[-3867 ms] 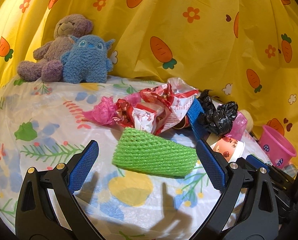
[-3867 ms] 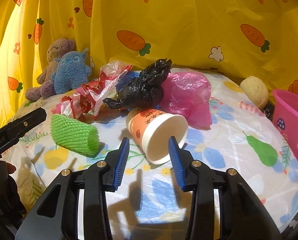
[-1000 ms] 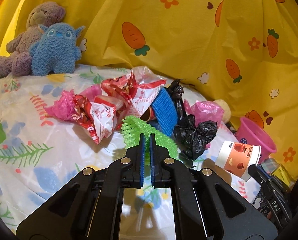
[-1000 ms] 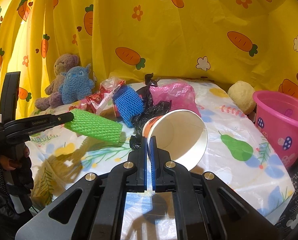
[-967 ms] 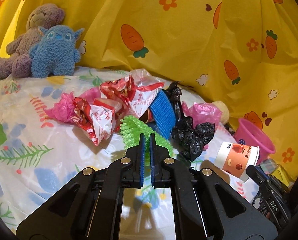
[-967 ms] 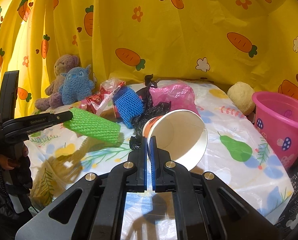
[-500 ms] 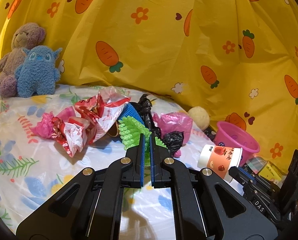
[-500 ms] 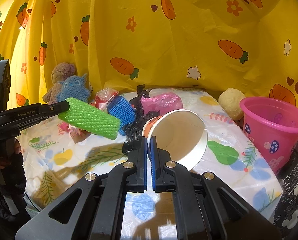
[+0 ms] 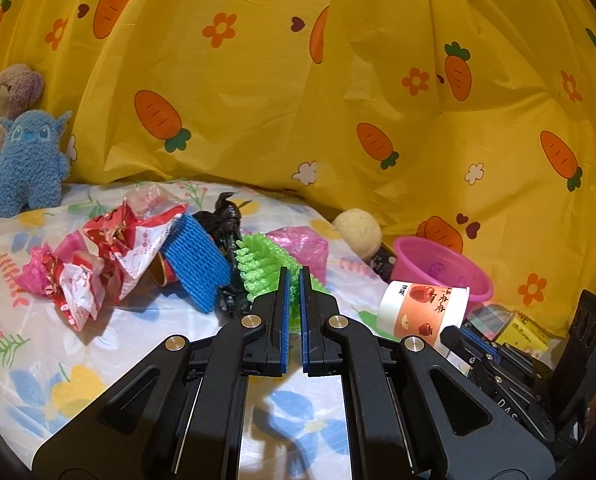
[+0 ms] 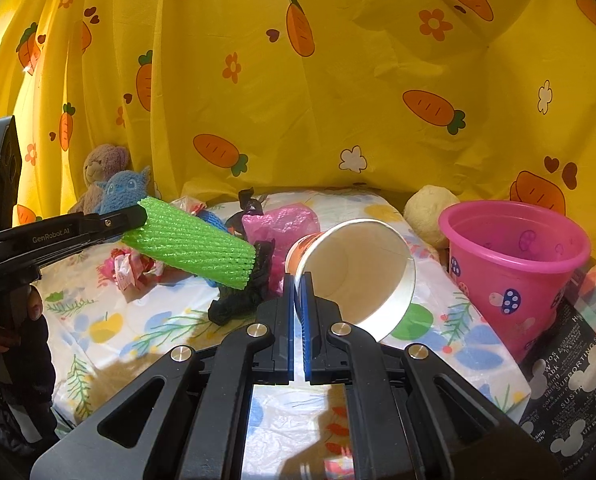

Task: Collect trash
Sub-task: 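Lift and carry the green sleeve and the cup over the pink bucket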

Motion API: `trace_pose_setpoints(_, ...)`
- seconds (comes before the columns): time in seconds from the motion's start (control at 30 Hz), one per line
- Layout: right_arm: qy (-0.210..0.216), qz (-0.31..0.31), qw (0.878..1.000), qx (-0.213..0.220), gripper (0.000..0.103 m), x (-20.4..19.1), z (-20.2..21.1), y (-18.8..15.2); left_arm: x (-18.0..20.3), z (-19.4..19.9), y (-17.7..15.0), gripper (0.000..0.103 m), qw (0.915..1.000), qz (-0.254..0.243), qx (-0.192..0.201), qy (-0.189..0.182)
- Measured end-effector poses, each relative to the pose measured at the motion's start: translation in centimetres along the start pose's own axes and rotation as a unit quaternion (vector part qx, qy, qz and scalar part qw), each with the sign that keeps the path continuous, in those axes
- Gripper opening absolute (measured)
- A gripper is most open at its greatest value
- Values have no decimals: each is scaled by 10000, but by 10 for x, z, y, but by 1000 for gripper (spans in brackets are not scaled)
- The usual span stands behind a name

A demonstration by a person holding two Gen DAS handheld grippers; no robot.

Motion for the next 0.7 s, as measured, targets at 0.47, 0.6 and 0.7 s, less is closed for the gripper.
trace_pose_setpoints(0.47,-886,-196,9949,449,4,71,15,34,92,-53,34,3,9960,-474,-90,-757)
trace_pose_setpoints(0.6,-1313,-337,9891,568,4,106,18,48,128,-79,47,3,9928,-650,-131,-995)
trace_pose_setpoints(0.7,-1562,-456,9849,595,4,129,16,54,151,-99,55,3,9904,-723,-147,-1172)
Point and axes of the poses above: each gripper's, at about its wrist camera, not at the fingertips, and z roughly against the way its jaws point, x to its right, y to its top, the point moved 6 cm from there along -z, roughly the way its jaws point, and after that the axes turned 5 degrees about -x, right-handed, at the moved point
